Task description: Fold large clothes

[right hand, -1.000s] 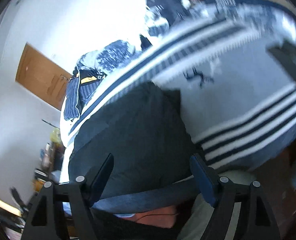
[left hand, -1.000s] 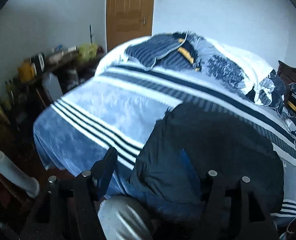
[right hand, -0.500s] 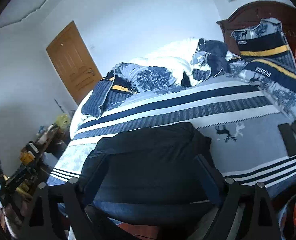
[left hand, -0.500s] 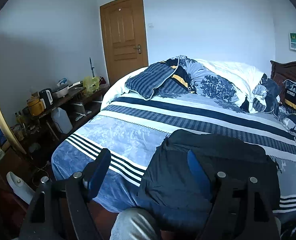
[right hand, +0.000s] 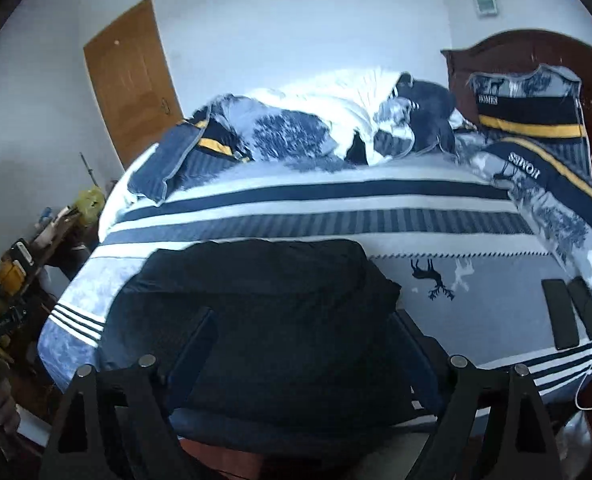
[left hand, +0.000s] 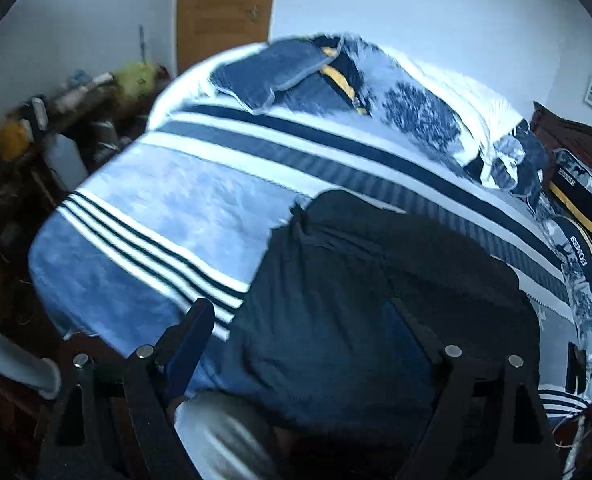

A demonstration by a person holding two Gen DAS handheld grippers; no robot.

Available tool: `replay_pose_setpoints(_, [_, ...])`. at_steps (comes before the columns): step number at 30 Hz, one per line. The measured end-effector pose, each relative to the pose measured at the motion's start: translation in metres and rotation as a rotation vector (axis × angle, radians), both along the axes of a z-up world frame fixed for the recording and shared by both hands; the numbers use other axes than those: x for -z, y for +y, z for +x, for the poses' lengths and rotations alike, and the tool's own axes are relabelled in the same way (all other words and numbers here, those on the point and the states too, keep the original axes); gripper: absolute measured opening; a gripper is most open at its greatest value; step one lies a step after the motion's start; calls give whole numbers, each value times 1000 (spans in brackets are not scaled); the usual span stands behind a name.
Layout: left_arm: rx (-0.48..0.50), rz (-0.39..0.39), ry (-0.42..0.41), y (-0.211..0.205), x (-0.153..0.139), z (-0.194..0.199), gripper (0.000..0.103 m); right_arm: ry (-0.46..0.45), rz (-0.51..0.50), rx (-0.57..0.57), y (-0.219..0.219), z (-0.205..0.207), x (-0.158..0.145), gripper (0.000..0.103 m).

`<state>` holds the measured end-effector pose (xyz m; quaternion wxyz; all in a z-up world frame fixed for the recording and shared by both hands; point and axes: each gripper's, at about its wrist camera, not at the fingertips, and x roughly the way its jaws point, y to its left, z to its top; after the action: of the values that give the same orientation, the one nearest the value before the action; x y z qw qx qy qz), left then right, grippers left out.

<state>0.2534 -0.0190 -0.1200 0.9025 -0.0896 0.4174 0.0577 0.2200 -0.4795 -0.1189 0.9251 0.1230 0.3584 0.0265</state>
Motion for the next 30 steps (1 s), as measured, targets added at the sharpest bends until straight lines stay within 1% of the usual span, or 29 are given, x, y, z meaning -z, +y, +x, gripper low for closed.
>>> replay_pose_setpoints(2, [19, 14, 27, 6, 18, 25, 86, 31, 36, 5, -12, 17, 18, 87])
replay_pose_setpoints(4, [3, 52, 77, 11, 38, 59, 86, 73, 75, 1, -25, 41, 37, 87])
replay_pose_setpoints(5, [11, 66, 81, 12, 44, 71, 86, 87, 96, -3, -31, 52, 45, 87])
replay_pose_setpoints(6, [22, 77, 89, 14, 50, 86, 86, 100, 106, -12, -34, 64, 51, 87])
replay_pose_setpoints(8, [32, 97, 135, 18, 64, 120, 86, 133, 95, -31, -41, 95, 64, 87])
replay_pose_setpoints(10, [69, 73, 175, 19, 76, 152, 86, 171, 109, -68, -45, 128, 77, 87])
replay_pose_setpoints(11, [83, 49, 204, 19, 86, 172, 86, 204, 104, -68, -47, 147, 85, 87])
replay_pose_setpoints(13, [106, 13, 250, 19, 101, 198, 86, 268, 104, -77, -52, 187, 108, 86])
replay_pose_setpoints(15, [105, -7, 306, 18, 121, 224, 86, 327, 126, -83, -57, 218, 130, 78])
replay_pose_setpoints(17, [107, -37, 310, 19, 131, 237, 78, 372, 149, -109, -58, 241, 151, 77])
replay_pose_setpoints(18, [110, -56, 308, 19, 133, 240, 66, 392, 135, -99, -58, 249, 161, 73])
replay_pose_setpoints(19, [110, -66, 307, 17, 135, 243, 43, 413, 135, -104, -59, 257, 171, 68])
replay_pose_setpoints(20, [114, -68, 305, 16, 136, 245, 31, 427, 155, -115, -61, 262, 179, 62])
replay_pose_setpoints(21, [122, -70, 303, 15, 135, 248, 11, 441, 189, -124, -62, 265, 186, 42])
replay_pose_setpoints(22, [133, -63, 289, 13, 132, 247, 4, 460, 252, -138, -65, 267, 195, 26])
replay_pose_setpoints(23, [142, -38, 247, 11, 122, 243, 3, 452, 276, -145, -66, 267, 195, 20])
replay_pose_setpoints(24, [147, -12, 194, 10, 111, 240, 2, 418, 266, -149, -67, 264, 189, 9])
replay_pose_setpoints(25, [147, 8, 151, 9, 101, 238, 2, 380, 247, -148, -68, 261, 181, 4])
replay_pose_setpoints(26, [138, 13, 106, 11, 89, 237, 2, 329, 249, -143, -71, 257, 168, 3])
replay_pose_setpoints(28, [119, -39, 77, 18, 79, 245, 2, 255, 256, -116, -80, 251, 146, 3])
replay_pose_setpoints(29, [111, -42, 71, 19, 78, 249, 2, 217, 258, -95, -85, 250, 137, 3])
replay_pose_setpoints(30, [110, -24, 76, 15, 82, 257, 2, 195, 265, -77, -90, 252, 134, 2])
